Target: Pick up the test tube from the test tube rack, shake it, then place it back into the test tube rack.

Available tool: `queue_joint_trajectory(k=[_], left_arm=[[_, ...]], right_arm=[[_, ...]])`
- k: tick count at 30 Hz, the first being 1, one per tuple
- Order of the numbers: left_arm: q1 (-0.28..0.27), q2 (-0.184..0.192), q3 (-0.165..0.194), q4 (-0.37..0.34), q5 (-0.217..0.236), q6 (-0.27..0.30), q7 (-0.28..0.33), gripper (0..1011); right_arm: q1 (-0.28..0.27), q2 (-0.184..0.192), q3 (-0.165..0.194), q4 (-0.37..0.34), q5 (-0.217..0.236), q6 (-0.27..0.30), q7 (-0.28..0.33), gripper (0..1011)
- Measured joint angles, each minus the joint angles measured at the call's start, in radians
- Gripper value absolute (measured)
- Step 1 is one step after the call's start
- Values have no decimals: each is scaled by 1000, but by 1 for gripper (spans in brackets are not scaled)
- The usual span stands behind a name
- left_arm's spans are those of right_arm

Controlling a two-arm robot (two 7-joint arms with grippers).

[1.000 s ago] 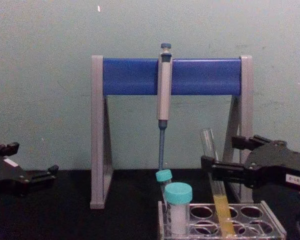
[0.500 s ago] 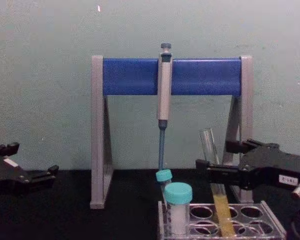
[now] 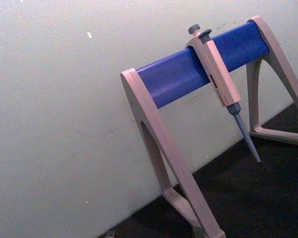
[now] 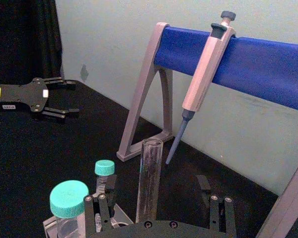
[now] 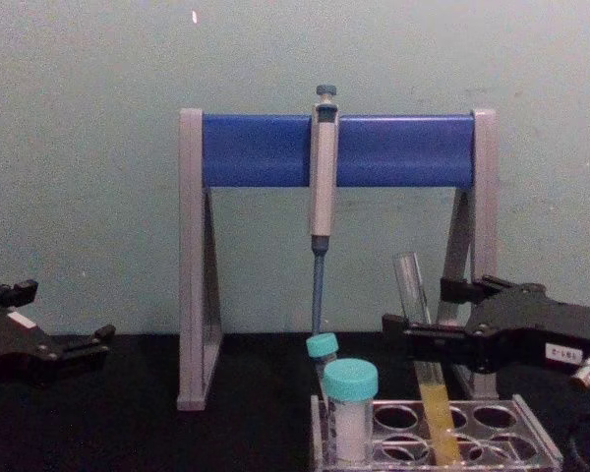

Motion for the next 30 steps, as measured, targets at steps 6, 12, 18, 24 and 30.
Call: queue_joint_trajectory(k=[6, 12, 18, 24, 30], left_arm=[[0, 0, 0, 0, 0, 0, 0, 1001], [0, 0, 0, 0, 0, 0, 0, 1001], [0, 0, 0, 0, 0, 0, 0, 1001], [0, 0, 0, 0, 0, 0, 0, 1001], [0, 0, 0, 0, 0, 0, 0, 1001]], right_arm=[[2, -3, 0, 4, 3, 0, 8, 1000], [2, -2, 0, 4, 3, -1, 8, 1000], [2, -2, 0, 4, 4, -1, 7, 1000], [2, -2, 0, 3, 4, -1, 6, 964], [1, -1, 0, 3, 4, -2, 5, 835]])
